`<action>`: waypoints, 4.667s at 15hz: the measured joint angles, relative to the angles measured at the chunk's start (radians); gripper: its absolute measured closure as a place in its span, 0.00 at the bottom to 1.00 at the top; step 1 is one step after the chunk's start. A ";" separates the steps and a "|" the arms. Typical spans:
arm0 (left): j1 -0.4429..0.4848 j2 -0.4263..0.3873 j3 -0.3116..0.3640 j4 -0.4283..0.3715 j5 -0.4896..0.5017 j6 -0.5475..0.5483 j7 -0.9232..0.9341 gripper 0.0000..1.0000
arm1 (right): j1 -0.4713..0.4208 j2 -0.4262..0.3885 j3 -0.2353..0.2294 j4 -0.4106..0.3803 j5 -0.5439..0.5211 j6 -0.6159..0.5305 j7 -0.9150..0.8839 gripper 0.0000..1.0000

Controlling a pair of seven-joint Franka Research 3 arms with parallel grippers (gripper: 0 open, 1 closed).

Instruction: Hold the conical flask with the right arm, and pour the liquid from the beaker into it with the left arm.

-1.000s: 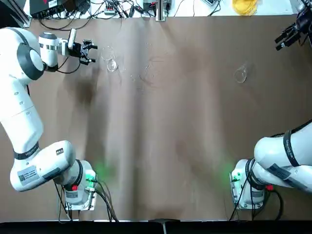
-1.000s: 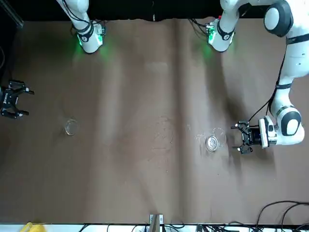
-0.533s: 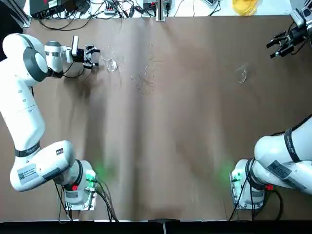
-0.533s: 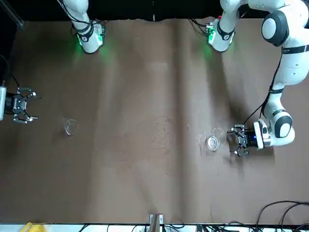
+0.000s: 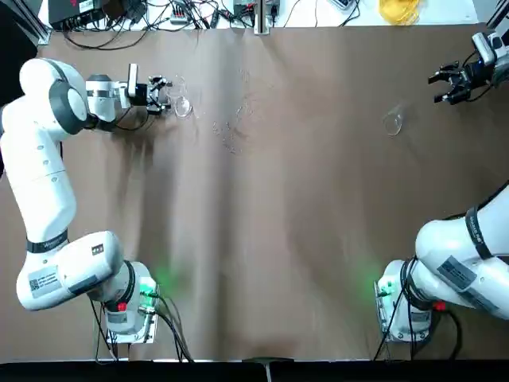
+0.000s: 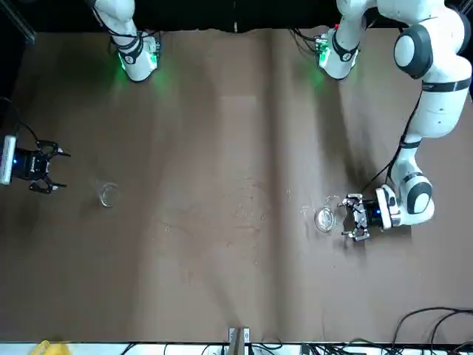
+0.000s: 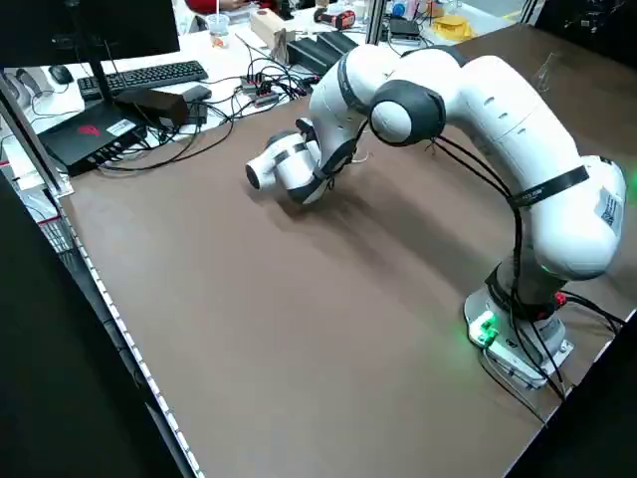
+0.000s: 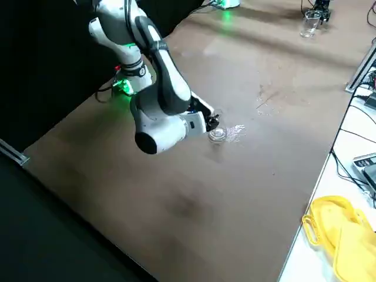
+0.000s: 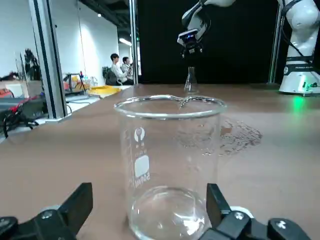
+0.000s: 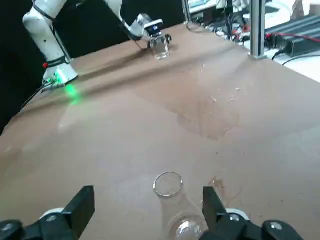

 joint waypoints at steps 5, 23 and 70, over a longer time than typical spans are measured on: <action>-0.033 0.013 0.000 0.000 -0.076 0.000 0.045 0.00 | 0.000 0.049 0.003 0.000 0.059 -0.003 -0.084 0.06; -0.131 0.055 0.000 0.001 -0.140 0.001 0.045 0.00 | 0.002 0.192 0.021 -0.001 0.138 -0.009 -0.296 0.14; -0.421 -0.280 -0.002 0.036 0.171 0.293 -0.381 0.02 | 0.000 0.267 0.040 -0.014 0.248 -0.063 -0.368 0.61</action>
